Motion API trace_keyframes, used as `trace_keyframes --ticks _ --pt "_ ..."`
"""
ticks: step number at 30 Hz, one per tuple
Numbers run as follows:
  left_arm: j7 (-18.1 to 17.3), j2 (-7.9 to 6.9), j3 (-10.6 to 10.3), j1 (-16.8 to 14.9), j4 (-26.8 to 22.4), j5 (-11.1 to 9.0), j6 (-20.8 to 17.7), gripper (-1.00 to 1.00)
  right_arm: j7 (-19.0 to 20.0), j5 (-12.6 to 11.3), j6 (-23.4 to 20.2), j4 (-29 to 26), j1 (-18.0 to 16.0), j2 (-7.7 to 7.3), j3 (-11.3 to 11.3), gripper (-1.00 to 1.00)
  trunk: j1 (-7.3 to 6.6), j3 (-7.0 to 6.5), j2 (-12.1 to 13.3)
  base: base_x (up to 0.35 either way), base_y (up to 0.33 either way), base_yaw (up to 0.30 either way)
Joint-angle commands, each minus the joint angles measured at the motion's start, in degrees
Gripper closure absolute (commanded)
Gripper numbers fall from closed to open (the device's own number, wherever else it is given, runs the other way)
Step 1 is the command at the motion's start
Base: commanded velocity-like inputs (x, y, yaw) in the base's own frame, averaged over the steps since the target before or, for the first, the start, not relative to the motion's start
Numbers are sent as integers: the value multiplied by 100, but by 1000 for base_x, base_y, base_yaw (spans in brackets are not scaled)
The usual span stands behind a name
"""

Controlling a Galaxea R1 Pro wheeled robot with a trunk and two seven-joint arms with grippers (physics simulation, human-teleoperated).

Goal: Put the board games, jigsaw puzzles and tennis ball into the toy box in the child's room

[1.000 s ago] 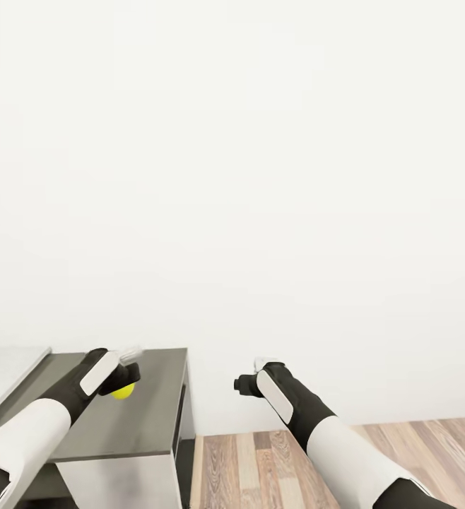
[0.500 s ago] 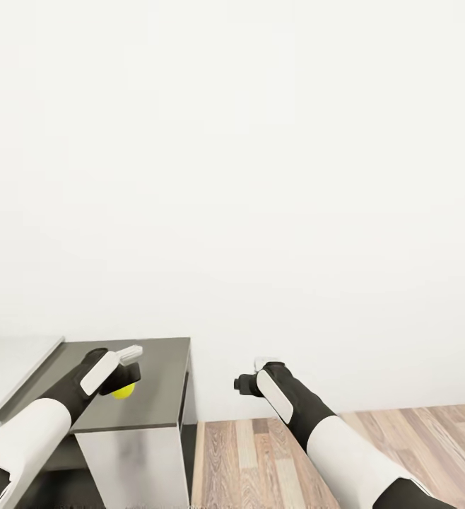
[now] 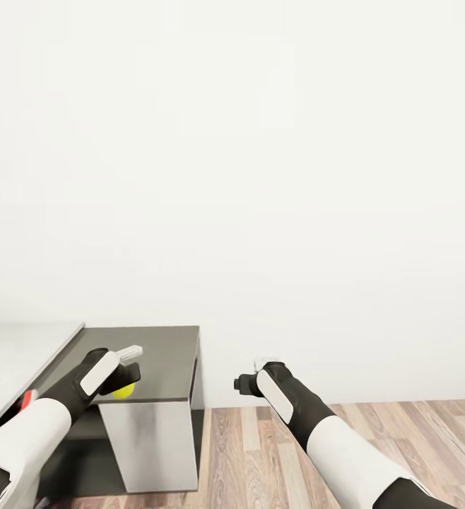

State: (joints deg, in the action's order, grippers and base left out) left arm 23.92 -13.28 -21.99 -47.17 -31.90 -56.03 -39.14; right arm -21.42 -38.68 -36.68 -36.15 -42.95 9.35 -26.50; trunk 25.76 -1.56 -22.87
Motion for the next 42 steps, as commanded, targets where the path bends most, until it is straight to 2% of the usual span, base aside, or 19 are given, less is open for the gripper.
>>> trace_keyframes --ticks 1,16,20,23,25,28,30,31,32,34,35,37,38,40,41,42 --pt "34 -8 -42 -3 -10 -47 -6 100 -57 -60 -4 -7 -3 -3 -24 -100 2 3 -5 -35 0 22" --pt "29 -25 -53 -3 -126 -49 1 100 -64 -69 2 -7 -3 -3 -6 -100 2 3 -5 -4 0 2" --pt "26 -70 -73 64 -700 -55 -59 100 -64 -67 4 -7 -3 -3 -10 -100 2 3 -5 0 0 0" --pt "20 -167 -43 244 -1305 -66 -270 100 -64 -68 4 -7 -3 -3 -12 -100 2 3 -5 0 0 0" --pt "22 -269 69 385 -1711 -140 -372 100 -64 -69 3 -7 -3 -3 -12 -100 2 3 -5 0 0 0" --pt "24 -489 415 722 -2437 -443 -571 100 -64 -67 3 -7 -3 -3 -13 -100 2 3 -5 0 0 0" --pt "25 -623 748 960 -2943 -662 -768 100 -64 -68 3 -7 -3 -3 -13 -100 2 3 -5 0 0 0" --pt "25 -685 943 1091 -3202 -740 -889 100 -62 -69 3 -7 -3 -3 -13 -100 2 3 -5 0 0 0" --pt "25 -713 1052 1160 -3340 -771 -953 100 -62 -69 3 -7 -3 -3 -13 -100 2 3 -5 0 0 0" --pt "21 -783 1633 1491 -4014 -846 -1331 100 -63 -69 3 -7 -3 -3 -13 -100 2 3 -5 0 0 0" --pt "20 -790 1797 1576 -4173 -861 -1449 100 -63 -69 3 -7 -3 -3 -13 -100 2 3 -5 0 0 0" --pt "18 -805 2486 1845 -4633 -996 -1838 100 -63 -69 3 -7 -3 -3 -13 -100 2 3 -5 0 0 0" --pt "1 -816 2744 1930 -4753 -1133 -1943 100 -64 -69 3 -7 -3 -3 -13 -100 2 3 -5 0 0 0" --pt "-92 -862 3029 2041 -4879 -1545 -2055 100 -64 -69 3 -7 -3 -2 -13 -100 2 3 -5 0 0 0" --pt "-182 -1050 3168 2195 -4955 -2071 -2086 100 -64 -69 -9 -7 -3 4 -13 -100 2 3 -5 0 0 0" --pt "-209 -1083 3180 2226 -4963 -2137 -2086 100 -64 -69 -10 -7 -3 1 -13 -100 2 3 -5 0 0 0"
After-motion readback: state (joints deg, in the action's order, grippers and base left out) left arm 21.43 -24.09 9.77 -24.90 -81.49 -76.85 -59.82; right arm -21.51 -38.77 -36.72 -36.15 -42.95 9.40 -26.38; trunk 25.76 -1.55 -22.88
